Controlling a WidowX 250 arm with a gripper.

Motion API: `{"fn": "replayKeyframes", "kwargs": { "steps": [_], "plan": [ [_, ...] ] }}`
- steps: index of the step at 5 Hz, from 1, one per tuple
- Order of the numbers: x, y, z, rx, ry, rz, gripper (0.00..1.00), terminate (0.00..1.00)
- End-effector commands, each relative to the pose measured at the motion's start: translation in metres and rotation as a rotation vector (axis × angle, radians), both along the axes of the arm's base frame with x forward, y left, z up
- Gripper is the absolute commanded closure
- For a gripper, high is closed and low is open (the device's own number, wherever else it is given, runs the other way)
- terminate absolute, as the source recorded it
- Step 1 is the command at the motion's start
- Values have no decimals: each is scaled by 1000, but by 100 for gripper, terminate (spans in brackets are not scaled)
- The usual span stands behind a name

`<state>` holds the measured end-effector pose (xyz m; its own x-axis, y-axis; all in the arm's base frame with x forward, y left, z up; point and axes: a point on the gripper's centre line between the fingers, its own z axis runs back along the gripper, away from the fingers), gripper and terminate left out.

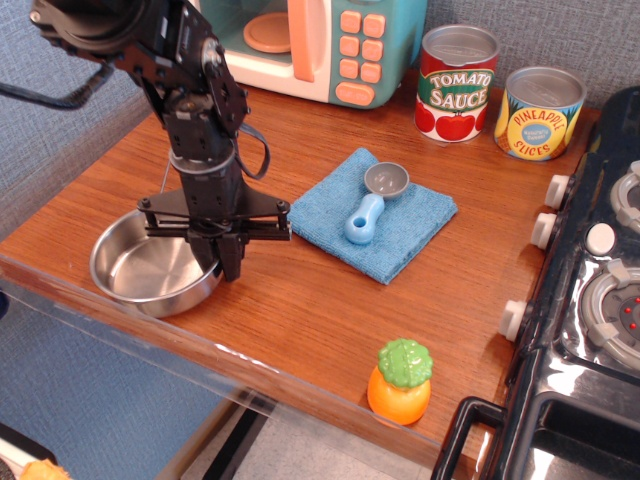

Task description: PLACE THE PAN AT THE LEFT EDGE OF THE TABLE

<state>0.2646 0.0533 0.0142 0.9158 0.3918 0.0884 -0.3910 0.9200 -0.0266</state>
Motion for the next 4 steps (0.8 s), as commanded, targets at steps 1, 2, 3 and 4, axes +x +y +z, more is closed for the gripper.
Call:
{"fn": "replayKeyframes", "kwargs": {
  "steps": [1, 2, 3, 4],
  "plan": [
    [-2, -3, 1, 28, -5, 74, 0, 0],
    [-1, -9, 24, 54, -77, 15, 0, 0],
    [-2, -14, 57, 68, -117, -103, 0, 0],
    [-8, -21, 84, 77, -139, -274, 0, 0]
  ]
}}
